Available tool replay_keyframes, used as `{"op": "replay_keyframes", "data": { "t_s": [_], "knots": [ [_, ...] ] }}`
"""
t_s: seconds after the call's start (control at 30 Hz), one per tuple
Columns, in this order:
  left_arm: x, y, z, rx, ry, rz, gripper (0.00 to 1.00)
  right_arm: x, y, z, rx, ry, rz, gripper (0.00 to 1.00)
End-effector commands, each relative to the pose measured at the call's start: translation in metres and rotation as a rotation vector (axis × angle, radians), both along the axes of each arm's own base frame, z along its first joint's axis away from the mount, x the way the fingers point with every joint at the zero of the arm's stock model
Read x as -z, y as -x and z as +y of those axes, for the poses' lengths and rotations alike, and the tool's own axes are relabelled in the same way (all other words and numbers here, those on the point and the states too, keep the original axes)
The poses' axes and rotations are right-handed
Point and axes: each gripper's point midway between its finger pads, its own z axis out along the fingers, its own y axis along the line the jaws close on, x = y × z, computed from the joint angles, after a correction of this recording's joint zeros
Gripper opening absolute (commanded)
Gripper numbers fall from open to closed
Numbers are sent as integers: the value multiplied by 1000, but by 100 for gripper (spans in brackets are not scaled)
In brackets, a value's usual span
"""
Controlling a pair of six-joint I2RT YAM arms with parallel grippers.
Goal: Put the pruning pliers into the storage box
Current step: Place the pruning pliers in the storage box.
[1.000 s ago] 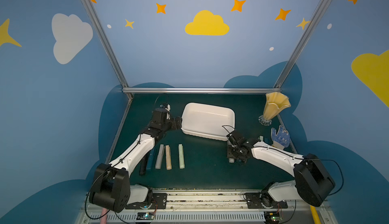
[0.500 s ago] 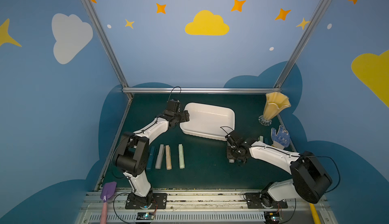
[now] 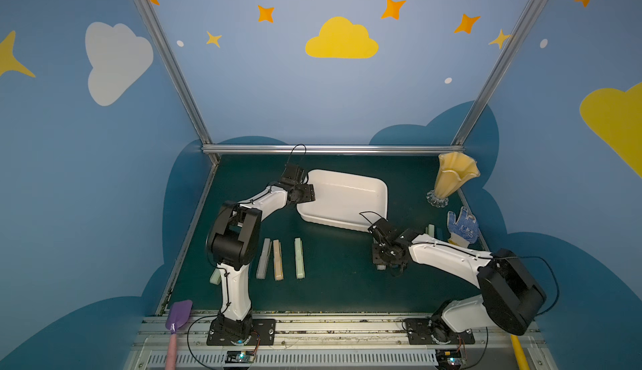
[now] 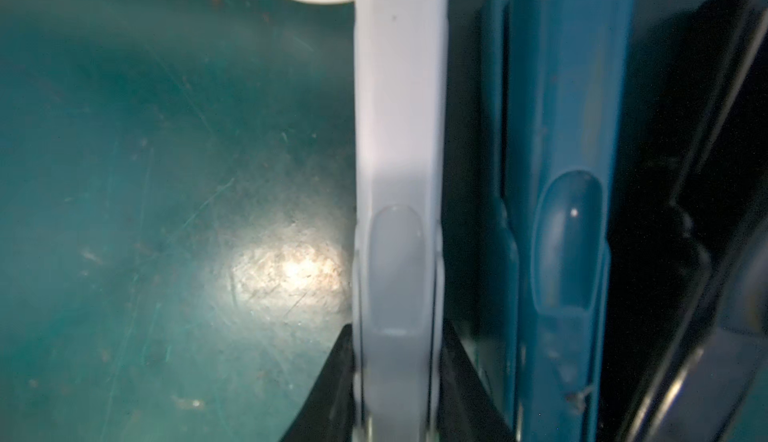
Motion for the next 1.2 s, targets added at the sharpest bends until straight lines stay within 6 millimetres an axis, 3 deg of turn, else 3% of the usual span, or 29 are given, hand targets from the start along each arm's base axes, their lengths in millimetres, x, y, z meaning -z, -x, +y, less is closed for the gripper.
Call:
{"op": "replay_keyframes", "data": {
  "t_s": [0.0,0.17,0.5,0.77,0.93,1.17],
  "knots": [
    [-5,-5,1,-4,-3,4,76,-1,2,-3,0,42,14,25],
    [-4,-4,7,-36,-14,8,71,-10,4,-7,9,56,13,21],
    [-1,3,4,-53,7,35,50,-30,22,-17,4,31,10,21],
    [-1,20,3,-67,10,52,42,-86,26,-28,-10,18,-65,22],
    [0,33,0,-75,9,67,36,-123,11,-16,-38,-26,-141,24],
    [-5,50,-2,-107,0,75,24,-153,-45,23,-91,-45,-195,25]
  ]
}}
